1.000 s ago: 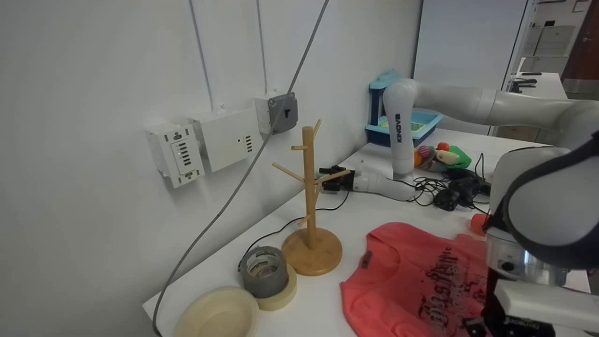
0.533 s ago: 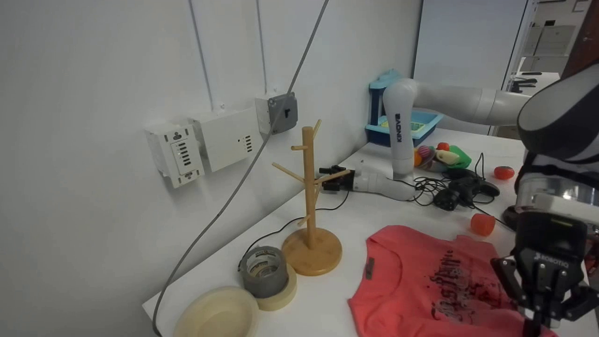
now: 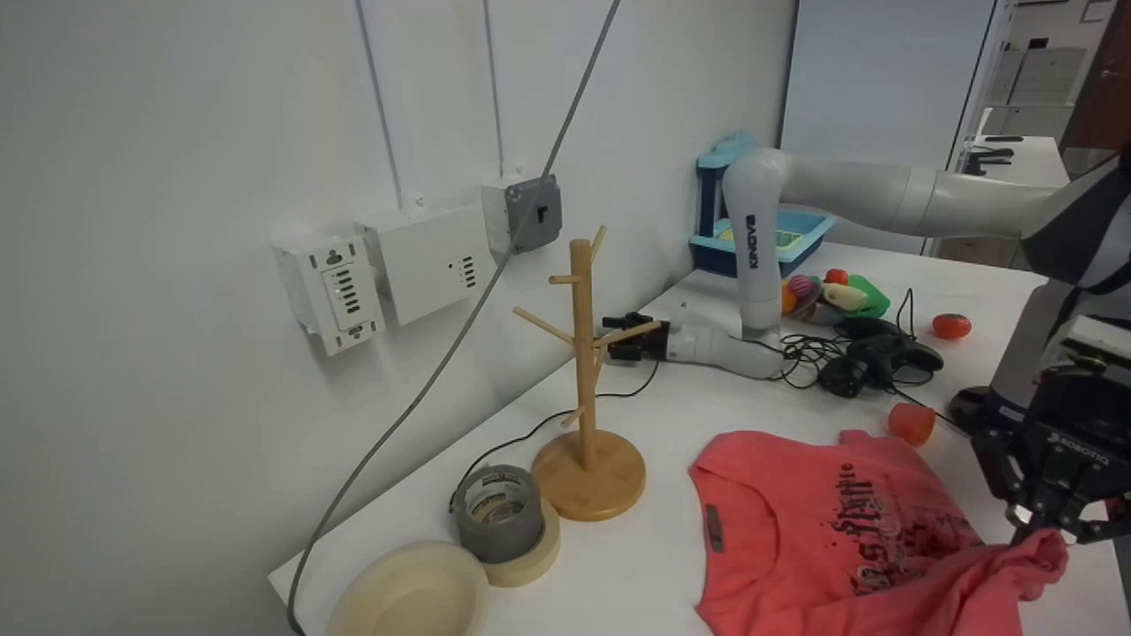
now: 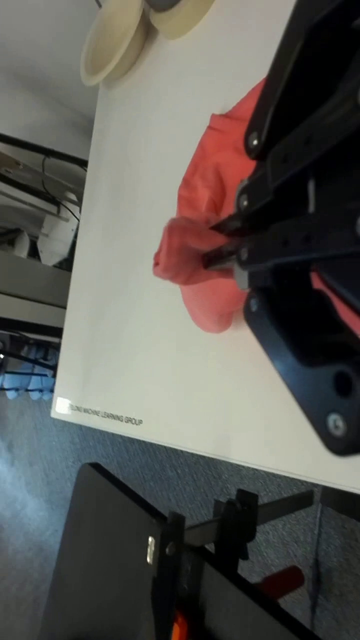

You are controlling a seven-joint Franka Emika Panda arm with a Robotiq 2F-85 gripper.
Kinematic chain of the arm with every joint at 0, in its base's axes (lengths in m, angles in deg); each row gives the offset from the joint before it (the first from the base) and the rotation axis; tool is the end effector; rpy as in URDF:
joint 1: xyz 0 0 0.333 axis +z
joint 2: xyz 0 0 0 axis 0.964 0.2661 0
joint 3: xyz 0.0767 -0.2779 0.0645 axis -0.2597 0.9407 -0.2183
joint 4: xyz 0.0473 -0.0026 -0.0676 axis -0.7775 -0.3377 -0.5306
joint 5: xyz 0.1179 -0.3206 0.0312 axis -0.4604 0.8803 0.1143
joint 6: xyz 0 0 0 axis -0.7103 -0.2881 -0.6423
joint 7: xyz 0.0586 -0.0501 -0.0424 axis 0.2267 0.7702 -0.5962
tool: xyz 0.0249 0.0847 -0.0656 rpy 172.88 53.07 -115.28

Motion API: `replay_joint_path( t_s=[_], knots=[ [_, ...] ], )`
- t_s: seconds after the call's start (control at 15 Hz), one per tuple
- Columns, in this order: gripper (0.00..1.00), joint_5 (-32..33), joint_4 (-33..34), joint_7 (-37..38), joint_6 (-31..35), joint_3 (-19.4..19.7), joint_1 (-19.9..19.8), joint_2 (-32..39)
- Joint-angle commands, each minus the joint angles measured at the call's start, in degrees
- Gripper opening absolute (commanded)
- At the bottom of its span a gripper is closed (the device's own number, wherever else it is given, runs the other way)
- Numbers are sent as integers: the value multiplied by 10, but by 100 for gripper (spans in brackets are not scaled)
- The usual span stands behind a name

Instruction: Fold the shirt on the table.

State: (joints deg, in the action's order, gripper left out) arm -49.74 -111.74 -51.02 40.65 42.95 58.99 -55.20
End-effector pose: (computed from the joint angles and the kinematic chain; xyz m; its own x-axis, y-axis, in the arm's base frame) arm 0.3858 -0.1034 0.1827 0.2270 -0.4108 -0.8830 -0.9734 -0.1259 -0.1916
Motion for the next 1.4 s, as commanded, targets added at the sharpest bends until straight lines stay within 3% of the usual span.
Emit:
replay_joint_path(
  t_s=[0.0, 0.07, 0.13, 0.27, 0.4, 0.53, 0.8, 1.33],
  knots=[
    [1, -70, 33, -21, -79, 12, -24, 48],
    [1, -94, 35, -23, -88, 14, -27, 56],
    [1, -119, 44, 40, -110, 13, -17, 7],
    [1, -167, 56, 65, -113, 19, -8, -2],
    [1, -216, 50, 118, -76, 23, 8, -34],
    [1, -230, 84, 151, -47, 26, 16, -26],
    [1, -218, 80, 171, 69, 23, 42, -34],
    [1, -203, -3, 193, 389, 13, 107, -40]
  ],
)
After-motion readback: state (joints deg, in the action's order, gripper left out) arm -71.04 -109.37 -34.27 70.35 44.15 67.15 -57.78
